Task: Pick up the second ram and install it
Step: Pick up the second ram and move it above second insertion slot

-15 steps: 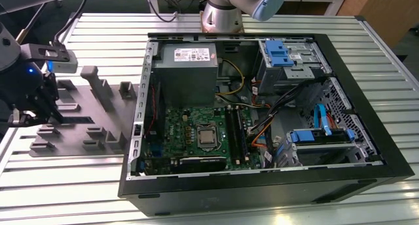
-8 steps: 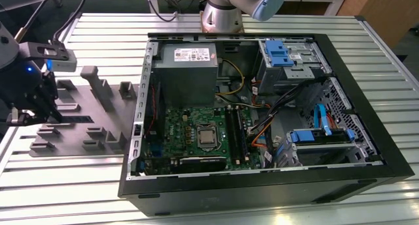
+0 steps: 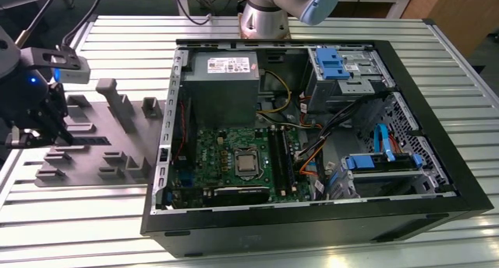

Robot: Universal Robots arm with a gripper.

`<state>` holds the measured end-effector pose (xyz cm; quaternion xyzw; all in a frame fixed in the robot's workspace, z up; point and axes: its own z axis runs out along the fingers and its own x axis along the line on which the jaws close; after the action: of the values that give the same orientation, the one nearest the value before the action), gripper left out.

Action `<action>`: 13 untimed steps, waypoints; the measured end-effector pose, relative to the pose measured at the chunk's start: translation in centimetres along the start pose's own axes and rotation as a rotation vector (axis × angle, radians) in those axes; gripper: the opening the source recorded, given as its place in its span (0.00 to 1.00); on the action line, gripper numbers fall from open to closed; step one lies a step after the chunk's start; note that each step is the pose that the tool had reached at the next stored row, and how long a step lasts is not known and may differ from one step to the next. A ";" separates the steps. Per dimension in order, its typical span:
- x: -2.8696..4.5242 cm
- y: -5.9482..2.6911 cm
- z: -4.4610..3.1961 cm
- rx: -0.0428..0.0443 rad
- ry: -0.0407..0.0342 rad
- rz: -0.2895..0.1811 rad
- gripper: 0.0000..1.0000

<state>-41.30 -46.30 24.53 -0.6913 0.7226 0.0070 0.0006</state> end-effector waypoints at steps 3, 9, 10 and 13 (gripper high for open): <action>0.00 0.00 -0.14 -0.0001 0.0001 0.000 0.14; -0.01 0.01 -0.49 -0.0001 0.0001 0.000 0.14; -0.01 0.01 -0.56 -0.0001 0.0001 0.000 0.14; -0.01 0.01 -0.83 -0.0002 0.0002 0.000 0.14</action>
<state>-41.30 -46.30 25.36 -0.6913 0.7226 0.0070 0.0005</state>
